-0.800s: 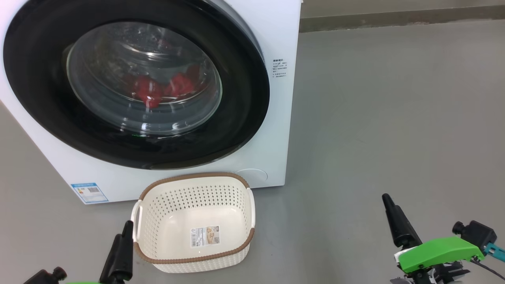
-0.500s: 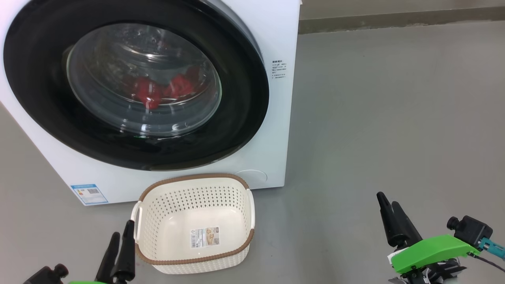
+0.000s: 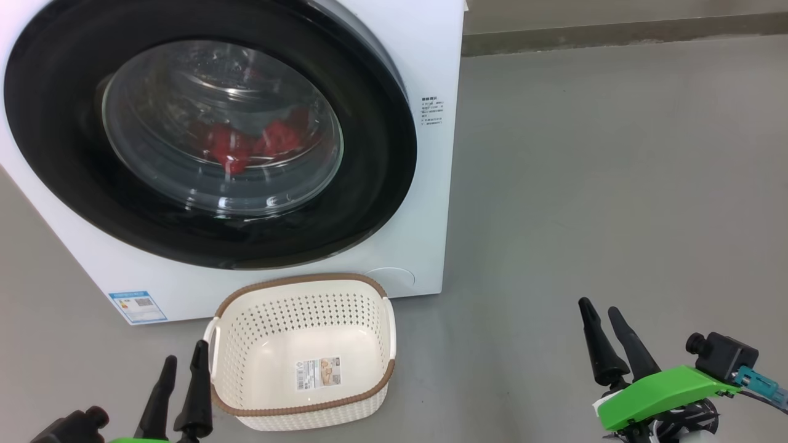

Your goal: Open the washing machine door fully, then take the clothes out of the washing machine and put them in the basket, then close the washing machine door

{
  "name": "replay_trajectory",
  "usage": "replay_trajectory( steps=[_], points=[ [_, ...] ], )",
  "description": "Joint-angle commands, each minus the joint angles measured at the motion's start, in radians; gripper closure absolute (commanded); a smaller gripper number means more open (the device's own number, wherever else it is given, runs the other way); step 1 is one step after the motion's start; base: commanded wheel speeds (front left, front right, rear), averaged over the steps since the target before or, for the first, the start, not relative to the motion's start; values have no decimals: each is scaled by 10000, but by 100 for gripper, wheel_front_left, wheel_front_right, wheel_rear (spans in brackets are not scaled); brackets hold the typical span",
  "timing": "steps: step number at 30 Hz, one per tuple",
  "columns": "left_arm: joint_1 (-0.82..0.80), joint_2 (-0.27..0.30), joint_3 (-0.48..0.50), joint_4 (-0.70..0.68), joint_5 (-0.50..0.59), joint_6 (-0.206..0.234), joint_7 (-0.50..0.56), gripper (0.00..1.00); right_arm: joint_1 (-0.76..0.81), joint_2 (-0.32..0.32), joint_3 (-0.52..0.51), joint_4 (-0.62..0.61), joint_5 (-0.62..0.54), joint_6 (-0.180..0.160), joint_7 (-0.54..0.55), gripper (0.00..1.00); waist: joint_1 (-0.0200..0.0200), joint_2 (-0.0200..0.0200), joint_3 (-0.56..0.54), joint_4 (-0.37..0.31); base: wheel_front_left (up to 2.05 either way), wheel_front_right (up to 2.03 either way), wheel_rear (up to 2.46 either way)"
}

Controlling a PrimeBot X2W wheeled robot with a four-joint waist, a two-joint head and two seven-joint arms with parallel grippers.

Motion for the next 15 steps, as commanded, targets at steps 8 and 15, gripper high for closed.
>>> replay_trajectory(
  steps=[8,15],
  points=[
    [-7,104,263,-556,1263,-49,-348,0,-499,-135,323,-404,-1064,-5,-360,0,-1,0,-44,-29,0,0,0],
    [98,96,320,-850,2308,-53,-586,0,-515,-154,407,-478,-1972,-5,-595,0,-1,0,-103,-37,0,0,0]
  ],
)
